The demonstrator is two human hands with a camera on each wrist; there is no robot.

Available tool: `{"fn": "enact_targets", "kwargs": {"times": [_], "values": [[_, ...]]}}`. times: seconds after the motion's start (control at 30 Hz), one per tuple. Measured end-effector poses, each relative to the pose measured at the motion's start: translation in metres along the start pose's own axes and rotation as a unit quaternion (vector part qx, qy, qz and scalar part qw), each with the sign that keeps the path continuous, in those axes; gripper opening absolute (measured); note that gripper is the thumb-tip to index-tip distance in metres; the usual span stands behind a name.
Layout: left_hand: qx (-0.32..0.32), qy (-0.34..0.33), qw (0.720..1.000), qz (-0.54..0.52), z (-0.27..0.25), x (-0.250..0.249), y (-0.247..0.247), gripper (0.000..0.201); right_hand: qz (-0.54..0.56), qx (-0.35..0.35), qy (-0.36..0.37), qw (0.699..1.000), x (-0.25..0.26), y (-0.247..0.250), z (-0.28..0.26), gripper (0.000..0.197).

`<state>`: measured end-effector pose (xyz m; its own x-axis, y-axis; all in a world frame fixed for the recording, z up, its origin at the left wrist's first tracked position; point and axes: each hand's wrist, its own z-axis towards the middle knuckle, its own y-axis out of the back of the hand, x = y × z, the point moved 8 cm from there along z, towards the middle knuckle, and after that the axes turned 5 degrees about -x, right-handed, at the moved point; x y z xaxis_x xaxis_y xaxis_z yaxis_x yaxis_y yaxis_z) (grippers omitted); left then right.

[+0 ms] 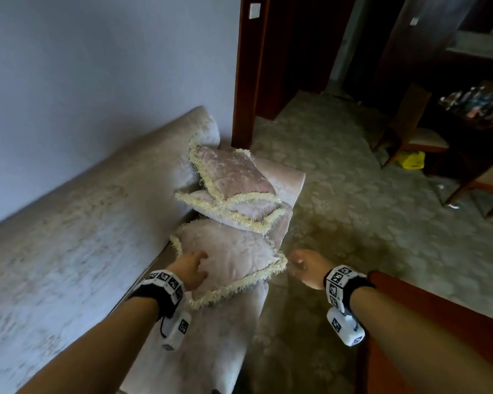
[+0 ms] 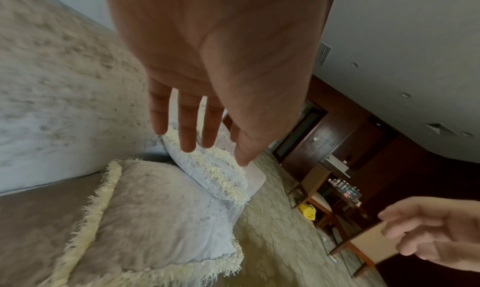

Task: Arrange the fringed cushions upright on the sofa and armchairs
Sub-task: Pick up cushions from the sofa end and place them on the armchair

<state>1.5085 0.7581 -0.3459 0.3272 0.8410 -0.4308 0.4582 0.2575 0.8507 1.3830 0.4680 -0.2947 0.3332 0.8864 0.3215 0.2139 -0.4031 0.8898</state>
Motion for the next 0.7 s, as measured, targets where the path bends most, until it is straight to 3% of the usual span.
{"fn": "enact_targets", "kwargs": {"times": [0.27, 0.37, 0.7], "values": [[0.002, 0.023, 1.000, 0.009, 0.122, -0.017, -0.004, 0.052, -0.026, 0.031, 0.004, 0.999, -0.066, 0.027, 0.129, 0.038], [0.006, 0.047, 0.999, 0.003, 0.162, -0.025, -0.007, 0.052, -0.033, 0.059, 0.018, 0.998, -0.082, 0.036, 0.187, 0.049], [-0.076, 0.140, 0.987, 0.002, 0.282, -0.056, 0.030, 0.057, -0.046, 0.118, 0.111, 0.986, -0.097, 0.085, 0.365, 0.046]]}}
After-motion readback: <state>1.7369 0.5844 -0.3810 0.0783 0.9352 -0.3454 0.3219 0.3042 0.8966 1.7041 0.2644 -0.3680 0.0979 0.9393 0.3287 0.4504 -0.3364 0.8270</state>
